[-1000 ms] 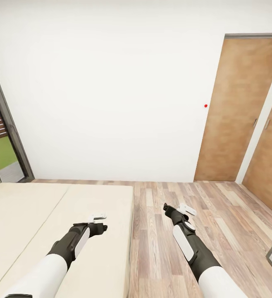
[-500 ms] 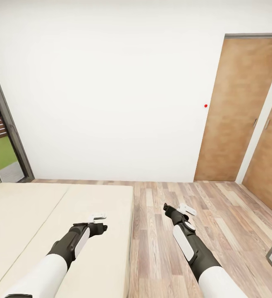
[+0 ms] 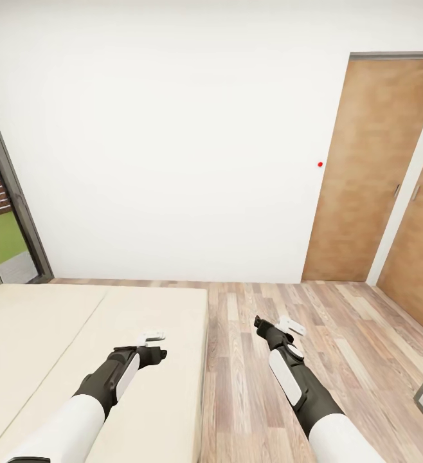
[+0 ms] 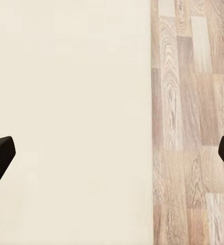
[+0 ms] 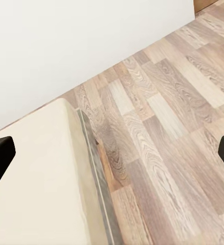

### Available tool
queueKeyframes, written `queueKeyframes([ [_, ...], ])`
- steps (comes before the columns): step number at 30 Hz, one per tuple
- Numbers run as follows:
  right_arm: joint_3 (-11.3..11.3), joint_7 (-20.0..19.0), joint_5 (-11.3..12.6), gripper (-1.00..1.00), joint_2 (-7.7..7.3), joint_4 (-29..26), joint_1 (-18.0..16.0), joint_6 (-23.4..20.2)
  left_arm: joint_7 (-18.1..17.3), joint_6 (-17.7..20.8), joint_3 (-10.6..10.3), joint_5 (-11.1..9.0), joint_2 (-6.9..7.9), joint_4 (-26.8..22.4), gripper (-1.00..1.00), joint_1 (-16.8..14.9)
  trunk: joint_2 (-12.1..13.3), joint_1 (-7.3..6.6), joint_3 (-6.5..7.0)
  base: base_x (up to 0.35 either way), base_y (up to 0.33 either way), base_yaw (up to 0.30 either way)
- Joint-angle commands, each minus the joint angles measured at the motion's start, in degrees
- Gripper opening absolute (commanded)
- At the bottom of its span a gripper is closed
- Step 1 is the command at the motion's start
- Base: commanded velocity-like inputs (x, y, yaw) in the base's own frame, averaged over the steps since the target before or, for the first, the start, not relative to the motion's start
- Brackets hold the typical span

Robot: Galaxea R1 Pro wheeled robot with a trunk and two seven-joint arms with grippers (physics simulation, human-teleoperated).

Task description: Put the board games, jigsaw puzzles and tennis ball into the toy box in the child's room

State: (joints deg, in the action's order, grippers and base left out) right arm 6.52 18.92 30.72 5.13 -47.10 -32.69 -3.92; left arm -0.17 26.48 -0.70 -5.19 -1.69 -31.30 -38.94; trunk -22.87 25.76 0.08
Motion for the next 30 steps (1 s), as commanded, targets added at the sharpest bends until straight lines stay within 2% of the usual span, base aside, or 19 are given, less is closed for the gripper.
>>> queueKeyframes([
  [1, 0.14, 0.41, 0.29, 1.00, -0.03, -0.10, -0.01, -0.21, 0.09, 0.31, -0.07, -0.53, 0.02, -0.07, 1.00, 0.00, -0.05, 0.02, -0.03, 0.000, 0.062, 0.000],
  [30, 0.15, 0.41, 0.36, 1.00, -0.03, -0.10, -0.01, -0.21, 0.09, 0.32, -0.05, -0.53, 0.02, -0.07, 1.00, 0.00, -0.05, 0.02, -0.03, 0.000, 0.107, 0.000],
])
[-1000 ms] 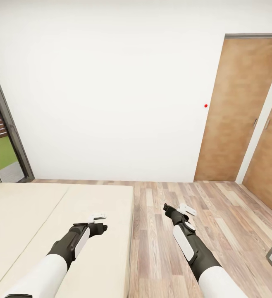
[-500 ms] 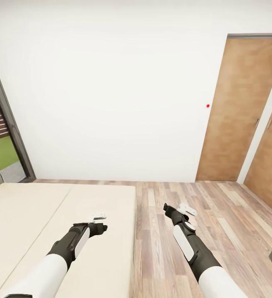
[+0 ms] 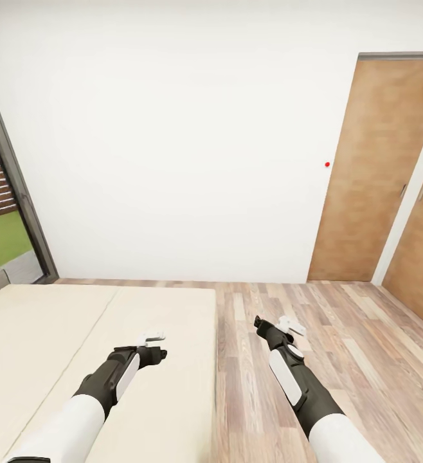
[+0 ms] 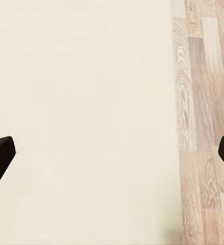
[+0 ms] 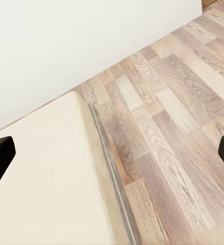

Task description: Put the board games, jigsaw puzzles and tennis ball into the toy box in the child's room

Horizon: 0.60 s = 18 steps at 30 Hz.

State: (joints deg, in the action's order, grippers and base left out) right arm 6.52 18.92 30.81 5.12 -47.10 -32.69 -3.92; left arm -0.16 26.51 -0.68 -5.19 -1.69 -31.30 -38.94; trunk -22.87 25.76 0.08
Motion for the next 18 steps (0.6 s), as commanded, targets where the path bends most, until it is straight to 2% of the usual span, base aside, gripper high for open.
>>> queueKeyframes([
  [1, 0.15, 0.42, 0.26, 1.00, -0.02, -0.10, -0.01, -0.21, 0.08, 0.29, -0.08, -0.53, 0.02, -0.07, 1.00, 0.00, -0.05, 0.02, -0.03, 0.000, 0.118, 0.000],
  [10, 0.15, 0.42, 0.26, 1.00, -0.02, -0.10, -0.01, -0.21, 0.08, 0.28, -0.09, -0.53, 0.02, -0.07, 1.00, 0.00, -0.05, 0.02, -0.03, 0.000, 0.135, 0.000],
  [18, 0.14, 0.42, 0.30, 1.00, -0.02, -0.10, -0.01, -0.21, 0.08, 0.29, -0.08, -0.53, 0.02, -0.07, 1.00, 0.00, -0.05, 0.02, -0.03, 0.000, 0.217, 0.000],
])
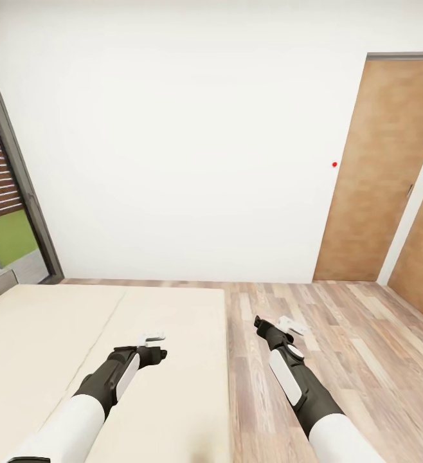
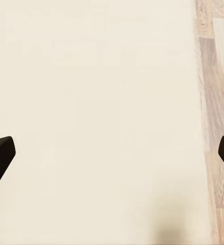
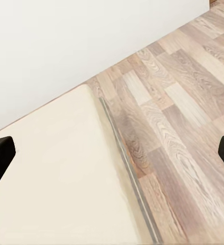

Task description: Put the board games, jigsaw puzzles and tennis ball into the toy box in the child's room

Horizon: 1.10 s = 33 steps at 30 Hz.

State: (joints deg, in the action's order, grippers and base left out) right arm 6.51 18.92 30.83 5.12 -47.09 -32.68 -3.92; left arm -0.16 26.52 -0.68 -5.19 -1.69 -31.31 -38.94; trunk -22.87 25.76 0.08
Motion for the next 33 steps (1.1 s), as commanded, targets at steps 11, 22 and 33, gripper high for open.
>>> queueKeyframes([
  [11, 0.15, 0.42, 0.28, 1.00, -0.02, -0.10, -0.01, -0.21, 0.07, 0.29, -0.09, -0.53, 0.02, -0.07, 1.00, 0.00, -0.05, 0.02, -0.03, 0.000, 0.257, 0.000],
  [22, 0.14, 0.42, 0.28, 1.00, -0.02, -0.10, -0.01, -0.21, 0.07, 0.27, -0.09, -0.53, 0.02, -0.07, 1.00, 0.00, -0.05, 0.02, -0.03, 0.000, 0.262, 0.000],
  [33, 0.12, 0.42, 0.28, 1.00, -0.02, -0.10, -0.01, -0.21, 0.07, 0.26, -0.06, -0.53, 0.02, -0.07, 1.00, 0.00, -0.05, 0.02, -0.03, 0.000, 0.263, 0.000],
])
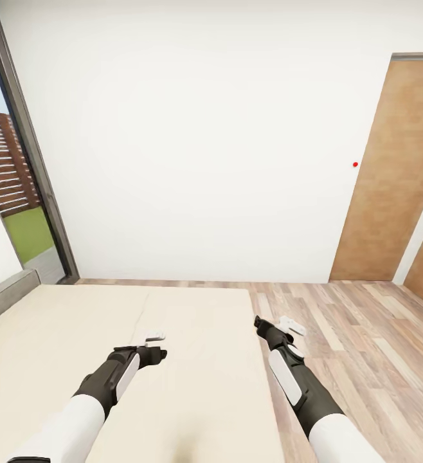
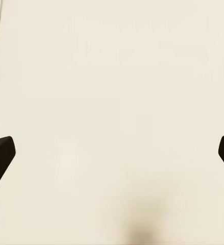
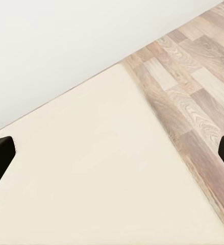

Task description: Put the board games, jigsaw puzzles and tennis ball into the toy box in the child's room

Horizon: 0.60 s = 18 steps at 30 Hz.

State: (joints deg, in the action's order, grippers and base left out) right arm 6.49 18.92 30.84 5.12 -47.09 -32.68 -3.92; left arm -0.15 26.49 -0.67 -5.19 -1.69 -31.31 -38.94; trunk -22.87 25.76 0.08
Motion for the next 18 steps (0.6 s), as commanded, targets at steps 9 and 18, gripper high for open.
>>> queueKeyframes([
  [9, 0.14, 0.42, 0.27, 1.00, -0.02, -0.10, -0.01, -0.22, 0.07, 0.30, -0.07, -0.53, 0.02, -0.07, 1.00, 0.00, -0.05, 0.02, -0.03, 0.000, 0.263, 0.000],
  [18, 0.12, 0.42, 0.27, 1.00, -0.02, -0.10, -0.01, -0.22, 0.07, 0.29, -0.06, -0.53, 0.02, -0.07, 1.00, 0.00, -0.05, 0.02, -0.03, 0.000, 0.262, 0.000],
])
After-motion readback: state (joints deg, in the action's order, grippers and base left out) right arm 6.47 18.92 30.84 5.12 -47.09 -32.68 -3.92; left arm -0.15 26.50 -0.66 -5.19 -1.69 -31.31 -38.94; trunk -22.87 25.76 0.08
